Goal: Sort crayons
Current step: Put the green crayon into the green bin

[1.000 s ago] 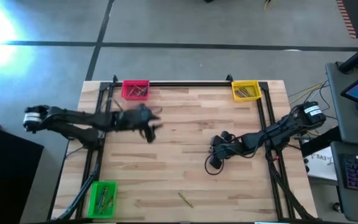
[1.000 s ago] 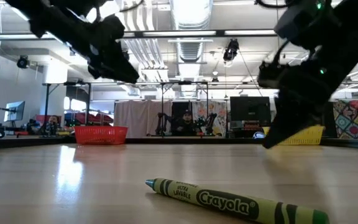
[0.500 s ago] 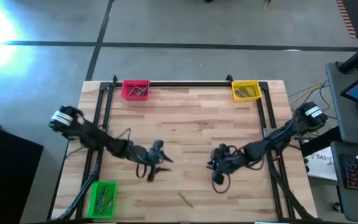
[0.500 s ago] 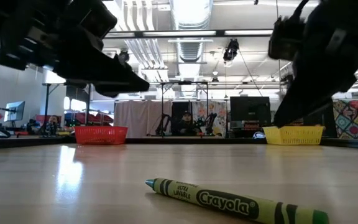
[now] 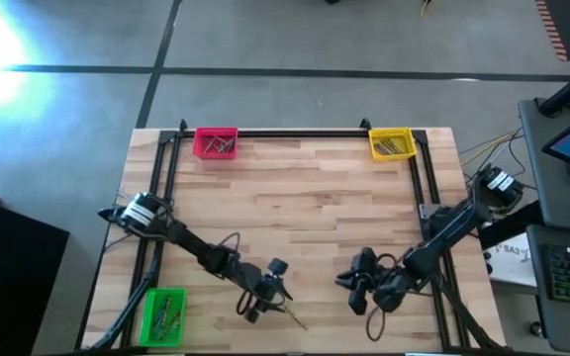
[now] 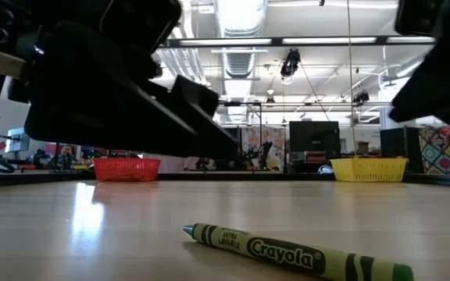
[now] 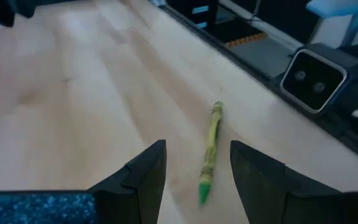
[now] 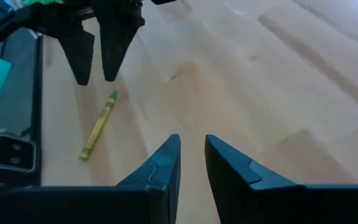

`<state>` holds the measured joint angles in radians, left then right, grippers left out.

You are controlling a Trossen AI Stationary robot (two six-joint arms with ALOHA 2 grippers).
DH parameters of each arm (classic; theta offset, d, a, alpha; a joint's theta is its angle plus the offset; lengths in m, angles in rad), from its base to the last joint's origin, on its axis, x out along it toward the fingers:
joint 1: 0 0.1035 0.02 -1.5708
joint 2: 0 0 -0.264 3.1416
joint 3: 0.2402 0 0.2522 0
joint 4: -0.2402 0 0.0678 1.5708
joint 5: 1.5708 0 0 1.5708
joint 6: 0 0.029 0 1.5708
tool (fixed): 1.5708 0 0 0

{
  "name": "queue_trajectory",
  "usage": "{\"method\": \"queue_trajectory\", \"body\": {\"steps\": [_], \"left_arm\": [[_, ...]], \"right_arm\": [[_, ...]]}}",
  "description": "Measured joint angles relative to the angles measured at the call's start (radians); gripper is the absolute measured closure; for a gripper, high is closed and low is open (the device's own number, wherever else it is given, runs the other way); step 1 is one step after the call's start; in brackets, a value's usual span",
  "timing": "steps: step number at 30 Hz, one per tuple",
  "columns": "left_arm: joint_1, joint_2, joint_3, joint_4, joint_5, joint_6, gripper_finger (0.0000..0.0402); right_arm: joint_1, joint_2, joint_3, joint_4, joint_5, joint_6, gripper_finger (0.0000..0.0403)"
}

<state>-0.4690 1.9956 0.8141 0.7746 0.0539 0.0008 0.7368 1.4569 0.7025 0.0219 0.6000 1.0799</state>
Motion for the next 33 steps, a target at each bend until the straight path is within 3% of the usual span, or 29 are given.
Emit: {"method": "queue_trajectory", "body": {"steps": [13, 22, 33], "left_arm": [[0.001, 0.183, 0.152, -0.019, 0.131, 0.017, 0.0260], [0.004, 0.217, 0.187, -0.027, 0.166, 0.011, 0.0292], [0.013, 0.213, 0.186, -0.052, 0.129, -0.019, 0.0386]], "right_arm": [[0.040, 0.190, 0.106, 0.001, 0.003, 0.024, 0.0337], [0.040, 0.237, 0.160, -0.110, 0.003, 0.009, 0.0338], [0.040, 0.232, 0.161, -0.121, 0.003, 0.009, 0.0337]]}}
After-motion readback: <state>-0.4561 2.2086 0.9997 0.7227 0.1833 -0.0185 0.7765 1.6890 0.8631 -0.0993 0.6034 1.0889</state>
